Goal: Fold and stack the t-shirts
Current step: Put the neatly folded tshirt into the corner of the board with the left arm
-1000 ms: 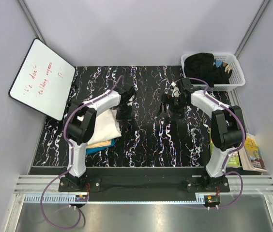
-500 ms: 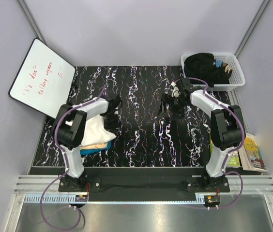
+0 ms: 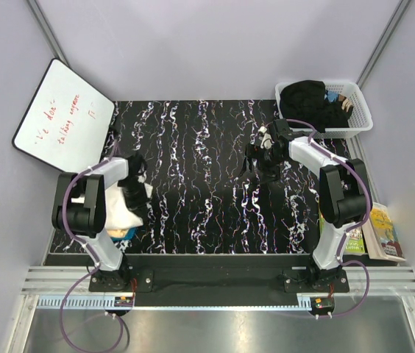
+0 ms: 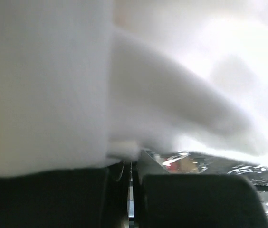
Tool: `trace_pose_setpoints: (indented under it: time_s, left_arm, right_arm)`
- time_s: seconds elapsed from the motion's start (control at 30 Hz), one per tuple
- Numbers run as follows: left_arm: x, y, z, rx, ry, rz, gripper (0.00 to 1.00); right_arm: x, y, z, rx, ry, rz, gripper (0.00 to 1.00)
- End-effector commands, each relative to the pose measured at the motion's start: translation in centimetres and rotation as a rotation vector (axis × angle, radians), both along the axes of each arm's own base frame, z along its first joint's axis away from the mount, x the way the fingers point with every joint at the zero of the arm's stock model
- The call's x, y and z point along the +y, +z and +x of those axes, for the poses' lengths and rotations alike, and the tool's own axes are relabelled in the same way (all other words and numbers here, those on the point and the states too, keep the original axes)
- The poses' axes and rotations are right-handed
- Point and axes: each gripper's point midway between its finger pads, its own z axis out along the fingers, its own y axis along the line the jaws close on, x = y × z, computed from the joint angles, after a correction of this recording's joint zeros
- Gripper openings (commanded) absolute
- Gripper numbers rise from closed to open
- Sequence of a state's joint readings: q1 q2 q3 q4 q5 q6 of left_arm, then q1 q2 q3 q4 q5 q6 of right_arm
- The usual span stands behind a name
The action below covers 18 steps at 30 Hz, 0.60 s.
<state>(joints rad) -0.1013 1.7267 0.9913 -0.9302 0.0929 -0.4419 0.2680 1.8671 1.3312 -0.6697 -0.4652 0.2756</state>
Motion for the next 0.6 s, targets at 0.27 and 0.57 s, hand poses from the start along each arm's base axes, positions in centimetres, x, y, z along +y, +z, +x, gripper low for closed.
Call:
trace_pose_setpoints:
  time_s: [0.27, 0.57]
  left_arm:
    - [8.0, 0.6, 0.1, -0.007, 0.142, 0.186, 0.0]
    - [6.9, 4.3, 2.9, -0.144, 0.061, 0.115, 0.72]
  right_arm:
    - [0.3, 1.3, 0.7, -0.041, 0.015, 0.023, 1.0]
    - [0.2, 1.6, 0.7, -0.05, 0.01, 0.017, 1.0]
